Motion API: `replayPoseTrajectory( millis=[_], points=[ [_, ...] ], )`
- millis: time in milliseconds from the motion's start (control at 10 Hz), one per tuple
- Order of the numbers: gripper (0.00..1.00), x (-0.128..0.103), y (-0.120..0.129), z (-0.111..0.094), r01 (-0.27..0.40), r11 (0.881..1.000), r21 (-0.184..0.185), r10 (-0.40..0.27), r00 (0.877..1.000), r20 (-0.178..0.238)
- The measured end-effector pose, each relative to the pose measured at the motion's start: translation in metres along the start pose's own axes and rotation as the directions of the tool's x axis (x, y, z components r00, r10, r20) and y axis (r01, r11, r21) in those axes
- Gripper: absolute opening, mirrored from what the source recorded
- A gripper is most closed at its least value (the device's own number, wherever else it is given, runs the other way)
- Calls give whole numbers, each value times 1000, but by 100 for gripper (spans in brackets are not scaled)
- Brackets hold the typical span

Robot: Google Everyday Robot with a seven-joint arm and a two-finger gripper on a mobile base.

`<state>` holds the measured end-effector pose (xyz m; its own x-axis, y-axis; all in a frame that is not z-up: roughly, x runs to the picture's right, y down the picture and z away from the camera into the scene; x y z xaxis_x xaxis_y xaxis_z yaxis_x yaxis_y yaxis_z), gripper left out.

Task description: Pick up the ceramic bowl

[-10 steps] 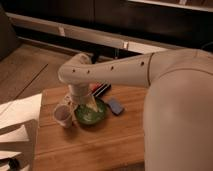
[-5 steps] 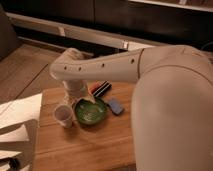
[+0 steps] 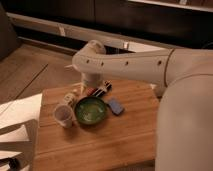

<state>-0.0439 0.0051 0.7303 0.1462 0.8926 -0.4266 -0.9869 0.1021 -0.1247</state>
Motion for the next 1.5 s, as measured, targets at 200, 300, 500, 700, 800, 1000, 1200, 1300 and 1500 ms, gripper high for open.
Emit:
replayPoseTrajectory(
  millis=[200, 300, 500, 700, 800, 1000, 1200, 1300, 1500],
  points=[
    [65, -1, -6, -2, -17, 1000, -26, 18, 1000, 19],
    [65, -2, -5, -2, -14, 1000, -25, 15, 1000, 19],
    [65, 2, 3, 2, -8, 1000, -10, 8, 1000, 7],
    [65, 20, -5, 28, -45, 999, -14, 44, 997, -61],
    [65, 29, -15, 45, -81, 997, -19, 79, 992, -99],
    [65, 42, -26, 75, -140, 990, -29, 134, 977, -165],
    [65, 47, -29, 100, -169, 985, -41, 156, 963, -219],
    [65, 46, -30, 107, -174, 984, -42, 160, 960, -230],
    [65, 46, -36, 130, -187, 982, -34, 171, 948, -267]
  ],
)
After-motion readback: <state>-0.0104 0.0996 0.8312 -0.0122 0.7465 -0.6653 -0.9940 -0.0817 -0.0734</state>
